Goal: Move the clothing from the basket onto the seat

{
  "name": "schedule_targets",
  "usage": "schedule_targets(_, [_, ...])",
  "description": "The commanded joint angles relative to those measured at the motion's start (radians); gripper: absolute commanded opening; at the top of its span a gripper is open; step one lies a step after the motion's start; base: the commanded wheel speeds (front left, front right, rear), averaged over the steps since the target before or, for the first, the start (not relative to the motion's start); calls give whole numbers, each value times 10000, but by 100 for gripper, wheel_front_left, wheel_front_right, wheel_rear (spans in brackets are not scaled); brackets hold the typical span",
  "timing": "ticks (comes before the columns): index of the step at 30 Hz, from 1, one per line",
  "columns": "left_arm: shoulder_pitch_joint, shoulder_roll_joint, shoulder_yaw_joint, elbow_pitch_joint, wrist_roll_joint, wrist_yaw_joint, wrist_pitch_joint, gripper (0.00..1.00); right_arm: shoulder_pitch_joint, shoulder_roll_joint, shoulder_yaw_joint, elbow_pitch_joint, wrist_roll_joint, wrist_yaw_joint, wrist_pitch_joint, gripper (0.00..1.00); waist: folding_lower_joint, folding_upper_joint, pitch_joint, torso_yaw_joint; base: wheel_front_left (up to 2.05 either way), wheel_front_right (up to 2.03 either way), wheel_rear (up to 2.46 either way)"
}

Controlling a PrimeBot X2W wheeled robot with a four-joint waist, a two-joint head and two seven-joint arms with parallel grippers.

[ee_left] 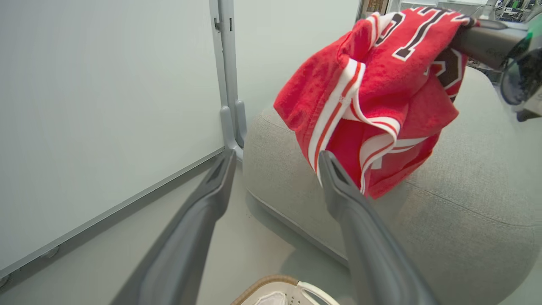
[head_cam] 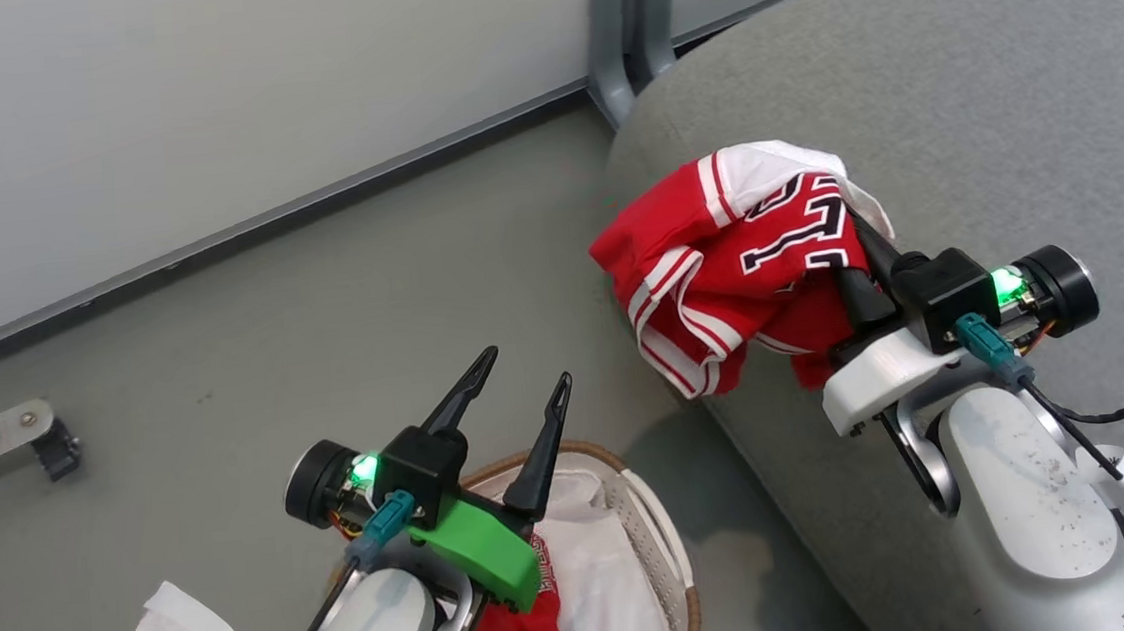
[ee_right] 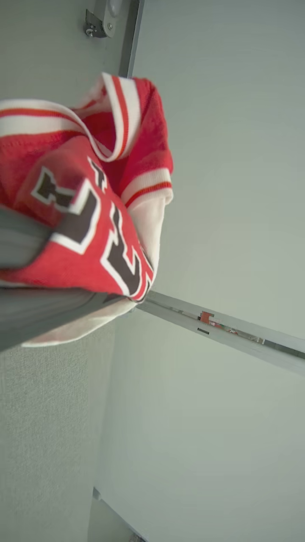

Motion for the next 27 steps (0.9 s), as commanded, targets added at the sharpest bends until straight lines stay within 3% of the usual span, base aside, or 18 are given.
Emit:
schedule_targets(1, [-194,130,-30,-26,30,-35,-5,100,106,-24,-126,-43,-11,-14,-29,0,0,0,674,-1679,0,0,0])
schedule_targets(8, [-356,256,-214,42,-69,-36,-5,100,154,-13,-334,-95,174,-14,-29,0,0,0,919,-2721,0,0,0])
schedule_targets(15, [-495,290,-440,100,-134,-36,-5,100,209,-16,-566,-82,206,-14,-29,0,0,0,1031,-2786,0,0,0])
schedule_targets(24, [-768,299,-377,-161,94,-37,-5,100,-701,-22,-1816,100,-219,-14,-29,0,0,0,1589,-1687,0,0,0])
schedule_targets(27, [-1036,403,-412,-294,245,-37,-7,100,-1453,-285,-2335,116,-359,-15,-29,0,0,0,1978,-1155,0,0,0])
